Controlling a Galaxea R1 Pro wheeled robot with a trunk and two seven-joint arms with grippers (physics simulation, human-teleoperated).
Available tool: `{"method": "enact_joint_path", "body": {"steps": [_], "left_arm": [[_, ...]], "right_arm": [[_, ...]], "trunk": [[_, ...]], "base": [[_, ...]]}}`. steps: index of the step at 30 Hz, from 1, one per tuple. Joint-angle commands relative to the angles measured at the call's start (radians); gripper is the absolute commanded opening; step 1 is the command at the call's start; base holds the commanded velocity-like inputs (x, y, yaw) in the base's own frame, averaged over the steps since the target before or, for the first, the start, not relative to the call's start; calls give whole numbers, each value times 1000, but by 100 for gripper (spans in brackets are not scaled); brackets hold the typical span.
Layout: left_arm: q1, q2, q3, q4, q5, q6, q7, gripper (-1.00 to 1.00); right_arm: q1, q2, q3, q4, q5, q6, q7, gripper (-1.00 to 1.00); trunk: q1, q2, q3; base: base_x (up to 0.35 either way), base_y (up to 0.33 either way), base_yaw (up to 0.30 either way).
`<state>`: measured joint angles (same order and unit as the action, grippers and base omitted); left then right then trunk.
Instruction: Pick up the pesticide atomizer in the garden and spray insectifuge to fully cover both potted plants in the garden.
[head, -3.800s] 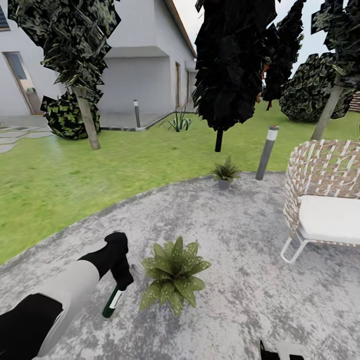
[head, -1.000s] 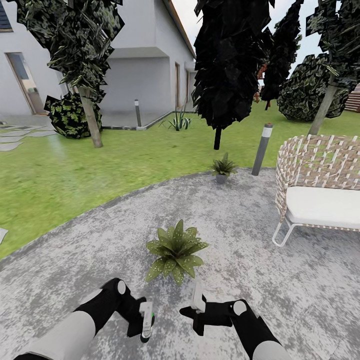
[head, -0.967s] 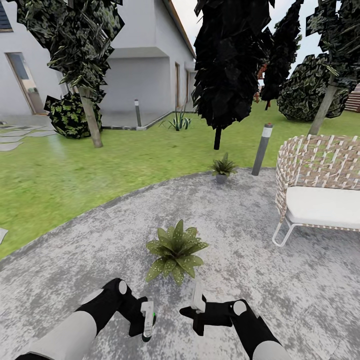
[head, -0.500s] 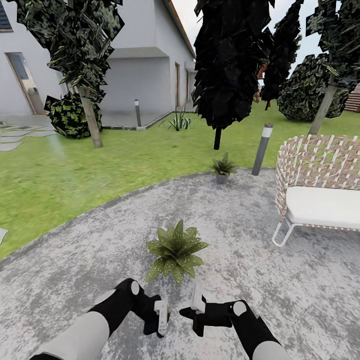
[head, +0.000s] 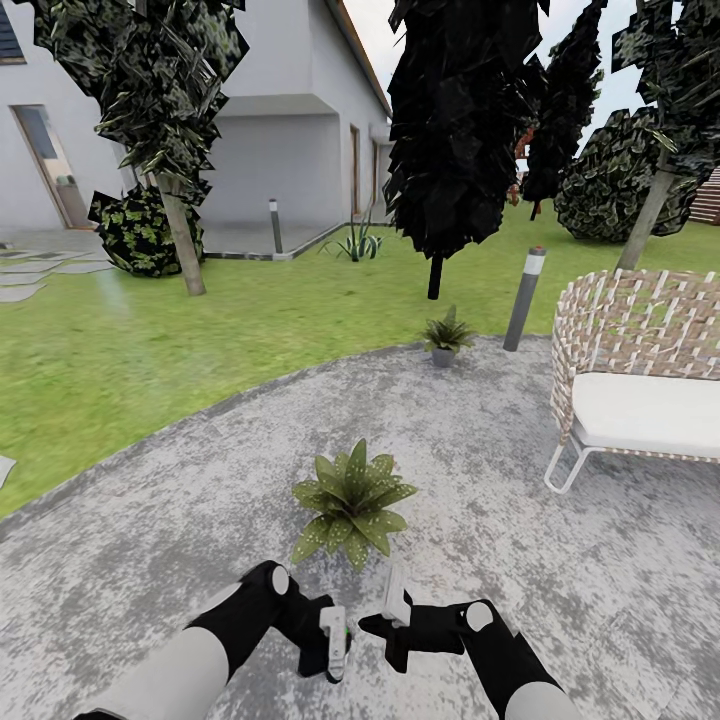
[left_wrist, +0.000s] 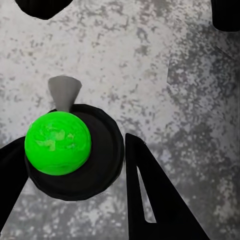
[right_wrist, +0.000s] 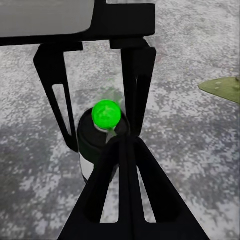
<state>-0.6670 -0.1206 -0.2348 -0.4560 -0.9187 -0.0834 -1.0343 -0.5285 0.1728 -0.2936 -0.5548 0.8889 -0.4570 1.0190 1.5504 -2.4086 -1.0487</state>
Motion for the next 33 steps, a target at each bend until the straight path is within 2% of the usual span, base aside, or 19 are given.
{"method": "enact_joint_path", "body": {"steps": [1, 5, 17, 22, 33], "left_arm": [[0, -4, 0, -1, -8, -9, -1, -100], [0, -13, 0, -3, -4, -6, 2, -100], [0, -14, 0, -7, 0, -8, 1, -100], [0, -22, 0, -9, 0, -9, 1, -100], [0, -22, 2, -8, 0, -9, 1, -100]], "right_arm": [[-1, 2, -8, -1, 7, -3, 6, -100], [-1, 2, -8, -1, 7, -3, 6, -100], [-1, 2, -9, -1, 7, -3, 6, -100], [-1, 2, -9, 0, 7, -3, 6, -100], [-1, 2, -9, 1, 7, -3, 6, -100]], "trunk": [[0, 0, -1], [0, 0, -1], [0, 0, -1], [0, 0, -1], [0, 0, -1]], "base": [[0, 0, 0], [0, 0, 0], [0, 0, 0], [0, 0, 0], [0, 0, 0]]}}
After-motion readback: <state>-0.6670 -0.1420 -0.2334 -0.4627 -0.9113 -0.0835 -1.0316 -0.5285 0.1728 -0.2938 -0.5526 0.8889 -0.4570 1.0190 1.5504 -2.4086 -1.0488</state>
